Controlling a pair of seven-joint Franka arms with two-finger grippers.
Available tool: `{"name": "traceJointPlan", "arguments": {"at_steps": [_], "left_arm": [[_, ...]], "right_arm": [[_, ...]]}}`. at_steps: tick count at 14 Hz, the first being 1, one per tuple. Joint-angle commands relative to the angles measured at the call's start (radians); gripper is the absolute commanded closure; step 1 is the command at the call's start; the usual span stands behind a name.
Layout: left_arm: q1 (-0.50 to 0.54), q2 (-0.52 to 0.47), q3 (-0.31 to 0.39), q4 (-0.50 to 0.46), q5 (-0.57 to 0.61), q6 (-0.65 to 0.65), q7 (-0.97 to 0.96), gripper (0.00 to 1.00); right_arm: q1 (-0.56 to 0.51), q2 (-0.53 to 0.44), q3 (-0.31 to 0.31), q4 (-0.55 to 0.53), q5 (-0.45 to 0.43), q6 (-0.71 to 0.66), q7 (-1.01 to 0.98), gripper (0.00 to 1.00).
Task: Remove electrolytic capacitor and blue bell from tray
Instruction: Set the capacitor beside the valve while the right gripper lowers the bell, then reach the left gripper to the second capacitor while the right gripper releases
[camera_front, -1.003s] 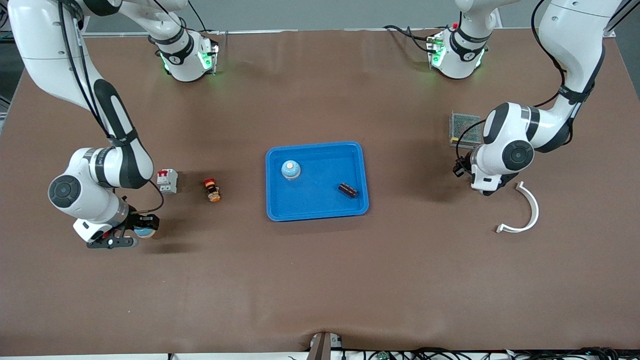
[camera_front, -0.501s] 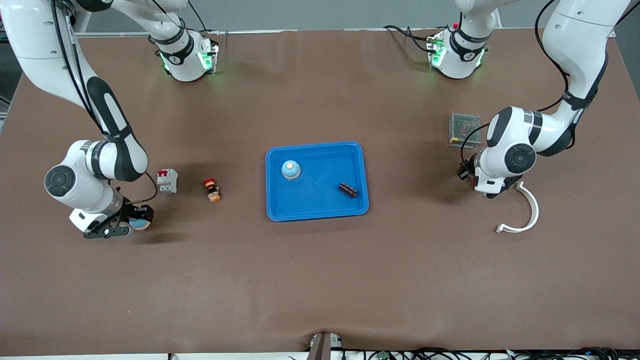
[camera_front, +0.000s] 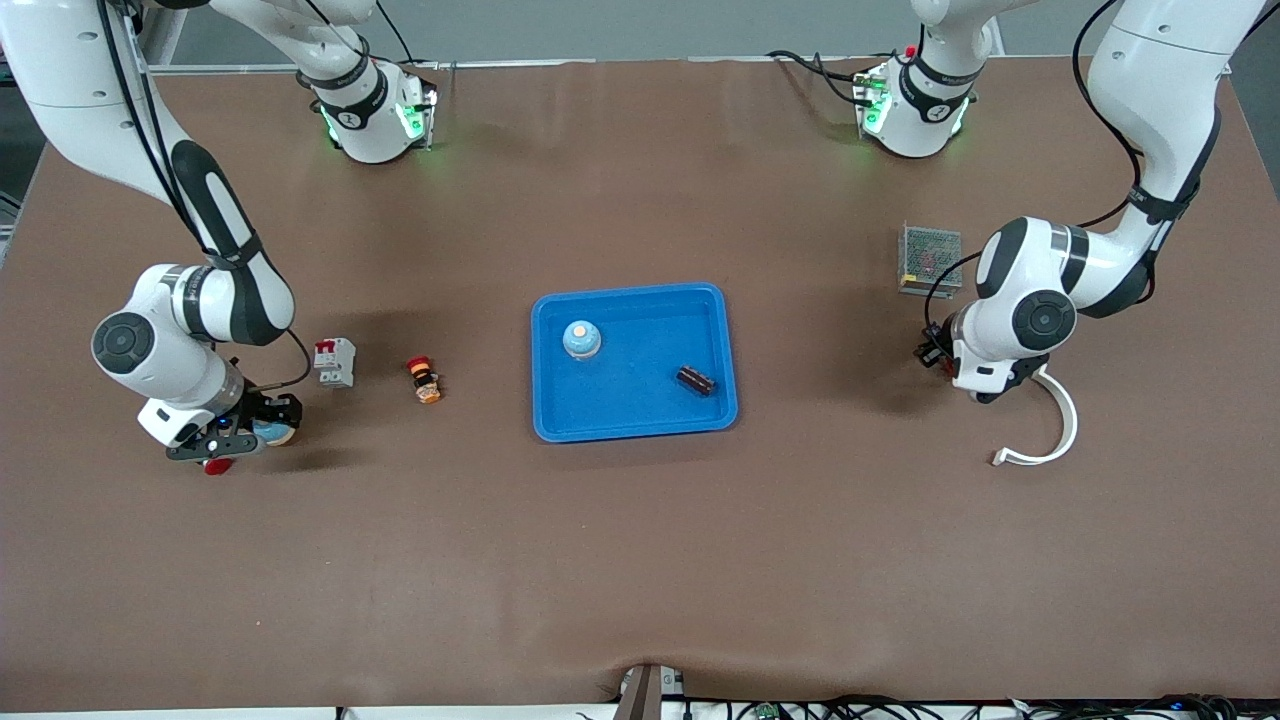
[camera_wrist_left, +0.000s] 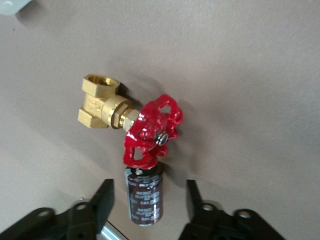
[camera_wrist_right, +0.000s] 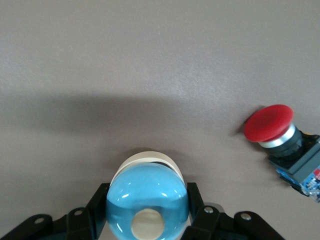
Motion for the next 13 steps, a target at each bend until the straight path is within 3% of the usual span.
{"name": "traceJointPlan", "arguments": {"at_steps": [1,6,12,13], "left_arm": [[-0.002,-0.022,-0.032,0.046,0.012,-0.071,-0.046,0.00],[-0.007,-0.009,-0.154,0.138,-0.031,-0.127,-0.202,0.00],[-0.160,0.079,-0.167,0.314,-0.111,-0.128,-0.459,0.00],[-0.191,0.099,-0.167,0.347,-0.111,-0.127,-0.513,0.00]], "right_arm": [[-0.039,-0.040,0.014,-0.050,-0.024,0.026,-0.032,1.00],[-0.050,-0.038,0.014,-0.085,-0.024,0.087,-0.035,1.00],[-0.064,-0.037,0.016,-0.085,-0.024,0.089,-0.034,1.00],[-0.064,-0.037,0.016,-0.084,-0.024,0.082,-0.031,0.77]]}}
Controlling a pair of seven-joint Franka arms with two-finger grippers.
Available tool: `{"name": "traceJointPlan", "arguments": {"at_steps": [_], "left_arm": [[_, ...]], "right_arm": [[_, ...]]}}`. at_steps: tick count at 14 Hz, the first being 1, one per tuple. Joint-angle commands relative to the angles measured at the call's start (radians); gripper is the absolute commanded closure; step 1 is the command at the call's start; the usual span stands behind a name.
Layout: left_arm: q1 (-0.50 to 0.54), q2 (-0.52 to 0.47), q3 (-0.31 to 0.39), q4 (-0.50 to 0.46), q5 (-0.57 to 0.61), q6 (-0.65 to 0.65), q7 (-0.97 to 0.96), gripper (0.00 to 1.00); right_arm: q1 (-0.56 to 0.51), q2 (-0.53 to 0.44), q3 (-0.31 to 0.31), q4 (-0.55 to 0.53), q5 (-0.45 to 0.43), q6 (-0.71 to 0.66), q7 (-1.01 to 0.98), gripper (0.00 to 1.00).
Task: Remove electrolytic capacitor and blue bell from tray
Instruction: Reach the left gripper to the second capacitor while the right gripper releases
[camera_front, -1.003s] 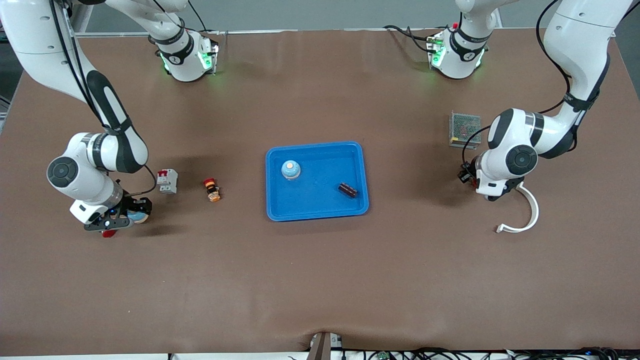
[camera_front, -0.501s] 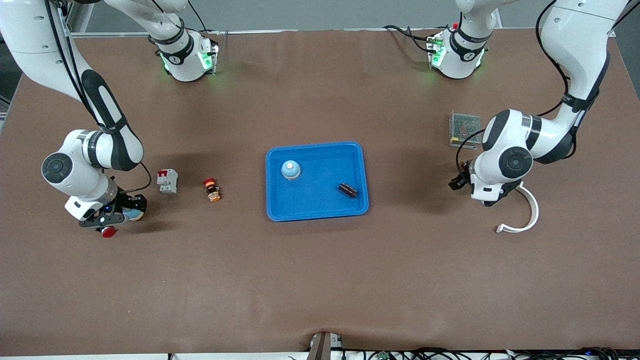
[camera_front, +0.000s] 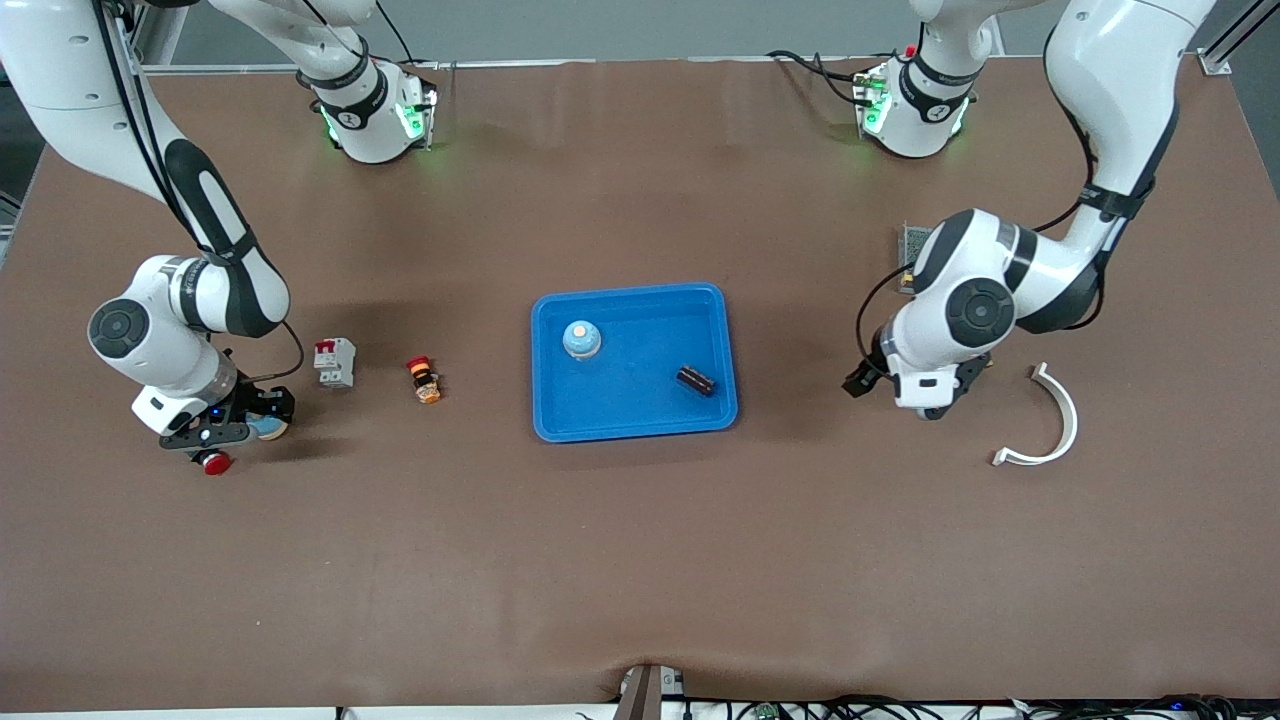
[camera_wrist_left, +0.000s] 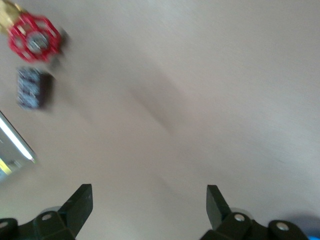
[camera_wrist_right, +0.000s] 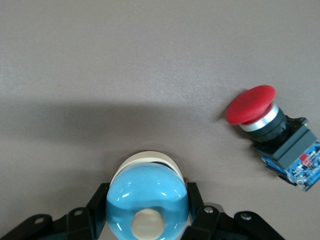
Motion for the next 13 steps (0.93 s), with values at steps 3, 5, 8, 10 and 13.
{"name": "traceJointPlan", "arguments": {"at_steps": [3,5,8,10,13], "left_arm": [[-0.143,0.117,-0.001,0.172,-0.011,-0.022,-0.230,0.00],[-0.213,0.157,0.001,0.234,-0.011,-0.013,-0.297,0.00],[-0.295,0.239,0.004,0.327,0.001,-0.005,-0.414,0.06],[-0.329,0.265,0.009,0.351,0.003,0.036,-0.446,0.16],[-0.355,0.300,0.013,0.351,0.009,0.096,-0.479,0.25]], "right_arm": [[-0.039,-0.035,0.018,-0.028,-0.022,-0.001,0.007,0.01],[-0.040,-0.038,0.018,-0.028,-0.022,-0.004,0.009,0.00],[-0.033,-0.090,0.023,-0.021,-0.011,-0.093,0.025,0.00],[-0.016,-0.134,0.037,-0.021,-0.008,-0.156,0.180,0.00],[0.064,-0.176,0.044,-0.021,-0.007,-0.214,0.372,0.00]]}}
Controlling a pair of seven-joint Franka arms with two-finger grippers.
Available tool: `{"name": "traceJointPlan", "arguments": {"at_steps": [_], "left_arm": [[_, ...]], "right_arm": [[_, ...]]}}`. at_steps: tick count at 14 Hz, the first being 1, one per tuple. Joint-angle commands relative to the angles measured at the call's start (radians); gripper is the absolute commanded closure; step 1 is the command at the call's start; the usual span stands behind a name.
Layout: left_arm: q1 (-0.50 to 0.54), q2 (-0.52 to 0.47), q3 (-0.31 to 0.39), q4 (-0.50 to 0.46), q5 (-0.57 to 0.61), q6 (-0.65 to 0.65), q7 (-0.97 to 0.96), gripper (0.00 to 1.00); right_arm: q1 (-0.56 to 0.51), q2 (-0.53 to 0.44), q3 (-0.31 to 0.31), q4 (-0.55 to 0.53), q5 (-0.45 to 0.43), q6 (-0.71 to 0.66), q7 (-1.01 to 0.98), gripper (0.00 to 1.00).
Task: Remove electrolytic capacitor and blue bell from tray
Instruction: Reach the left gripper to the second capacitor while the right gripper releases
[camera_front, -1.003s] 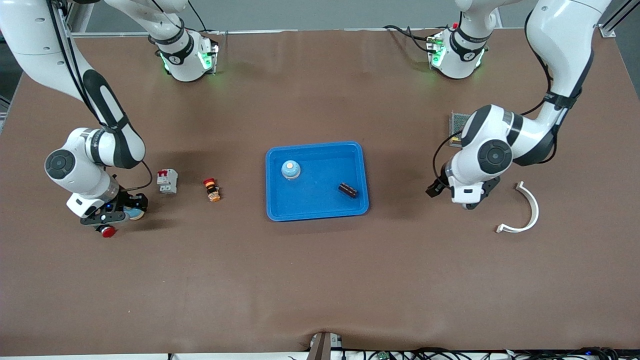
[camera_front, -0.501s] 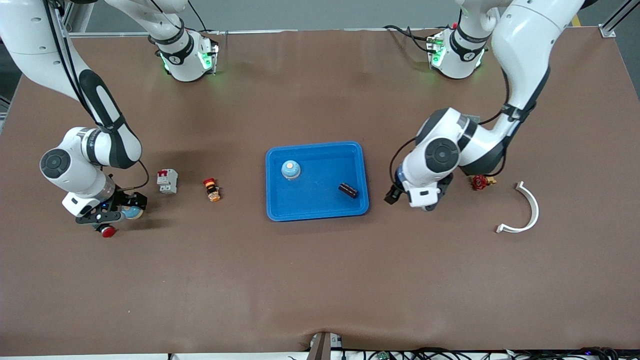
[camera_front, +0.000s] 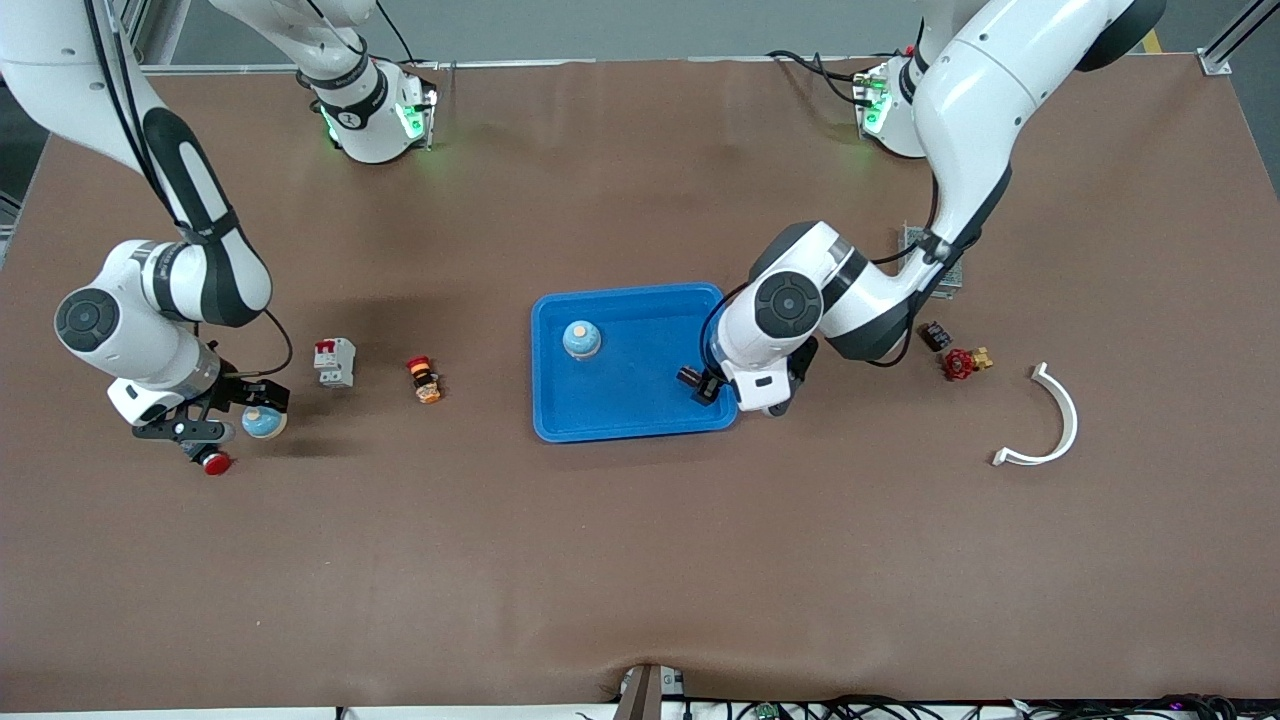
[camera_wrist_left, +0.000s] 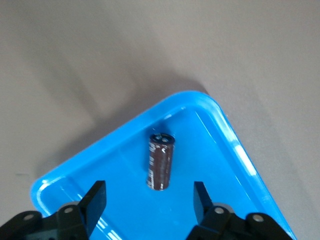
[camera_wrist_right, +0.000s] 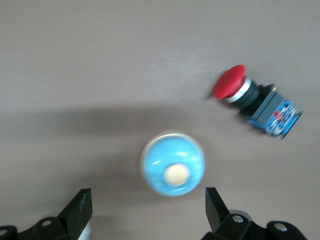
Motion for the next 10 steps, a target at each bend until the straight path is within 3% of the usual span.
{"name": "traceJointPlan", "arguments": {"at_steps": [1,5,7,10], "left_arm": [[-0.041,0.036,0.033,0.031,0.009,0.038,-0.030,0.27],[-0.177,0.062,0.159,0.031,0.007,0.087,-0.067,0.34],[-0.187,0.065,0.171,0.031,0.006,0.089,-0.067,0.36],[-0.187,0.079,0.173,0.032,0.011,0.089,-0.048,0.55]], "right_arm": [[0.072,-0.052,0.005,-0.025,-0.001,-0.026,0.174,0.00],[0.185,-0.051,0.005,-0.025,0.004,-0.025,0.494,0.00],[0.242,-0.053,0.007,-0.024,0.008,-0.025,0.689,0.00],[0.291,-0.057,0.036,-0.016,0.048,-0.023,0.921,0.00]]}}
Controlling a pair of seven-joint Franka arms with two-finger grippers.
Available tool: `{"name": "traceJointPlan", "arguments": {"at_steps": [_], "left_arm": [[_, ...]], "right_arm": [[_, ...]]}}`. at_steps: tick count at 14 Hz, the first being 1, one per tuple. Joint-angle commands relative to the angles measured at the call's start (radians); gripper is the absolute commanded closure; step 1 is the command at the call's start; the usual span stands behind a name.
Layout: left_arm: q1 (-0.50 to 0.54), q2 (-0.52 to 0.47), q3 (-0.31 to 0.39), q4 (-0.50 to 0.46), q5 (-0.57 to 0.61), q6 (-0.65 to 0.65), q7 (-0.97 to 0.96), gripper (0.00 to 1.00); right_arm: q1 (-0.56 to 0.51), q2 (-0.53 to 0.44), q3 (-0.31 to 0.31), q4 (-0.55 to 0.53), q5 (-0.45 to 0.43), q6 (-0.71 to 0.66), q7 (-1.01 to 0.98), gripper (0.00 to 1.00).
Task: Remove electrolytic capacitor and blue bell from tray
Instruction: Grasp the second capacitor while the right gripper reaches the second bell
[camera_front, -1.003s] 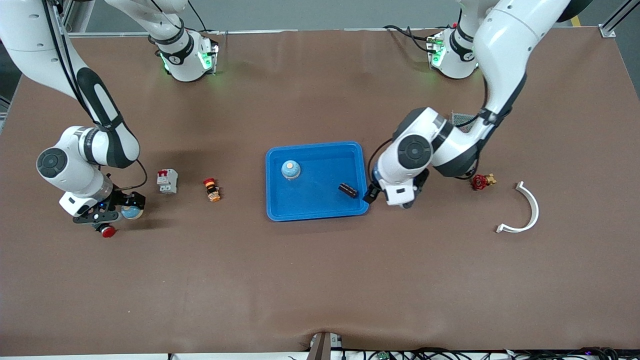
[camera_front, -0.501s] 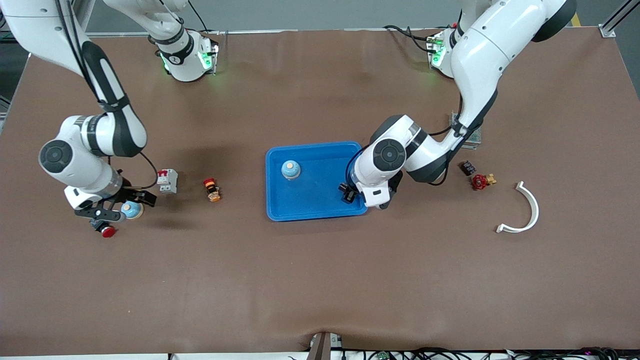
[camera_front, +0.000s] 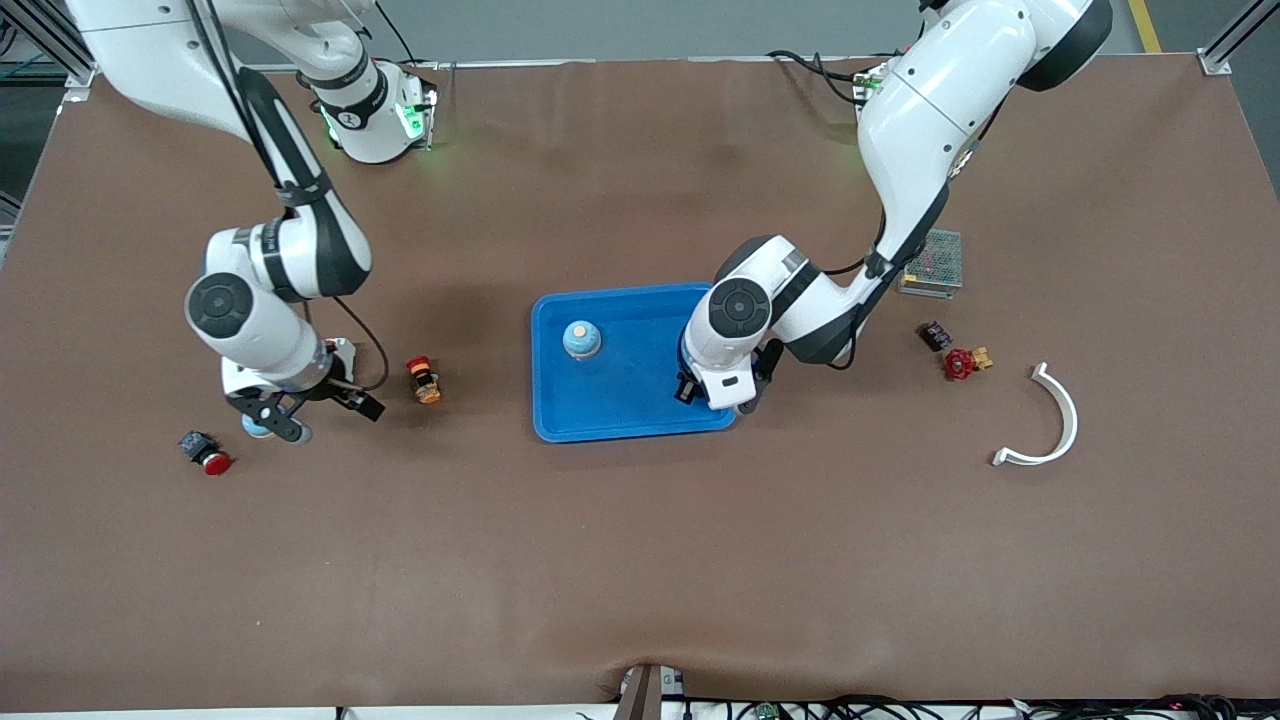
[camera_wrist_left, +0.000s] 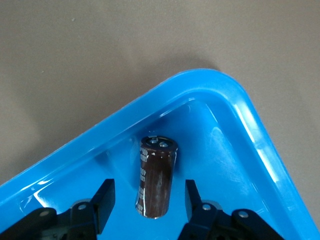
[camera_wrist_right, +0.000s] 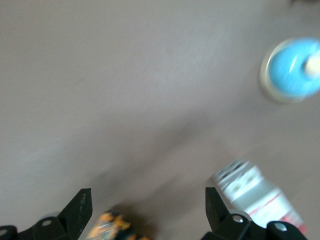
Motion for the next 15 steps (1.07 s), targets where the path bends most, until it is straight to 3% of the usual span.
{"name": "traceJointPlan", "arguments": {"at_steps": [1,3,5,8,12,15], "left_arm": [[-0.006,0.017,0.010,0.021,0.010,0.000,0.007,0.66],[-0.006,0.018,0.011,0.021,0.012,0.000,0.007,0.78],[-0.007,0.023,0.010,0.022,0.017,0.000,0.007,0.80],[-0.007,0.012,0.010,0.026,0.020,0.000,0.007,1.00],[0.001,-0.021,0.010,0.067,0.021,-0.016,0.004,1.00],[0.017,-0.095,0.005,0.062,0.020,-0.113,0.109,1.00]], "right_arm": [[0.029,-0.034,0.015,-0.010,0.030,-0.003,0.165,0.00],[0.043,-0.054,0.041,-0.014,0.073,-0.004,0.294,0.00],[0.060,-0.068,0.057,-0.015,0.082,-0.006,0.396,0.00],[0.089,-0.068,0.061,0.005,0.084,-0.084,0.417,0.00],[0.195,-0.086,0.069,0.002,0.087,-0.106,0.662,0.00],[0.265,-0.083,0.069,0.002,0.087,-0.103,0.779,0.00]]}}
